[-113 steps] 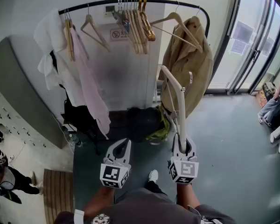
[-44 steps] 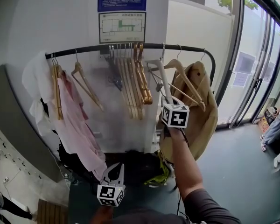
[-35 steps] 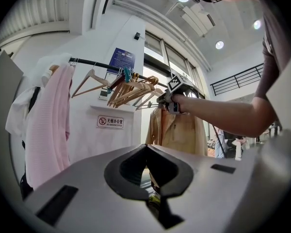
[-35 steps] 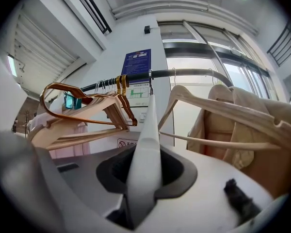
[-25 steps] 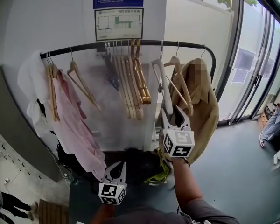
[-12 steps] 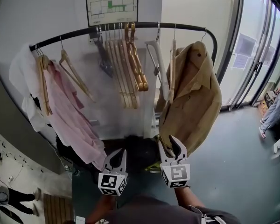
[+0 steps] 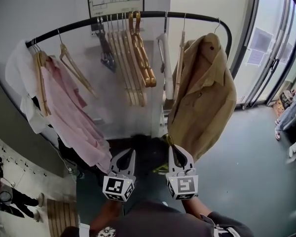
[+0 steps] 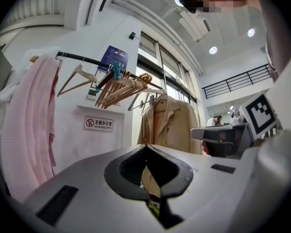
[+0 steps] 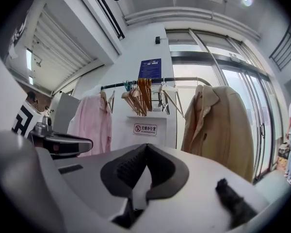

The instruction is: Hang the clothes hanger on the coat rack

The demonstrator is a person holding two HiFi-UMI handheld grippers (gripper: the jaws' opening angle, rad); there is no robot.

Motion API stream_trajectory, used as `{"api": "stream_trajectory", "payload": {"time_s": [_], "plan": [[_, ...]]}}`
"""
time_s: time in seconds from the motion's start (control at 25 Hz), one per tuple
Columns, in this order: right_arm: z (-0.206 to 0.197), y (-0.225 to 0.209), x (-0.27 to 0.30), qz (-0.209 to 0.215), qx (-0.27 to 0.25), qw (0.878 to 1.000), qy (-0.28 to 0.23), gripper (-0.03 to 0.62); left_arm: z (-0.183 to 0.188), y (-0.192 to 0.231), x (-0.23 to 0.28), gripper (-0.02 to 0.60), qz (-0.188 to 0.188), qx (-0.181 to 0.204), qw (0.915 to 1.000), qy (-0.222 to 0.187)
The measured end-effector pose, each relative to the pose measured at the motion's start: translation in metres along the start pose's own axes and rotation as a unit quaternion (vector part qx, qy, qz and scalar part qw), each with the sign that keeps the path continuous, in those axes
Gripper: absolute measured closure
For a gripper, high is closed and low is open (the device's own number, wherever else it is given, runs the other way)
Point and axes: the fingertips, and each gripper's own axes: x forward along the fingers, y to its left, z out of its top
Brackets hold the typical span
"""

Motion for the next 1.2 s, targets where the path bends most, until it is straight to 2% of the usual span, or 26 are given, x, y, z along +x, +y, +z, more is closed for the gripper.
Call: {"api": "stream_trajectory", "payload": {"time_s": [0.32,0.56,0.8,1.2], "plan": [[-0.007,-0.004,-0.004,-0.005,-0.002,1.0,-0.005,0.58,0.005,-0.006,0.003,0.572,-0.005,0.008,1.0,-0.002],[-0.016,0.005,-0.004,0.007,-0.006,1.0,0.012,0.58,0.007,-0.005,0.0,0.572,0.001,0.006,1.0,-0.006],[-0.015,0.012,-0.003,0.014,-0.005,1.0,0.007,0.58,0.005,-0.004,-0.003,0.572,0.008,0.004,0.9999,-0.005],[-0.022,0.007,-0.004,0.01,-0.001,1.0,0.015,0.58,0.002,-0.009,-0.003,0.572,0.008,0.002,1.0,0.0]]}}
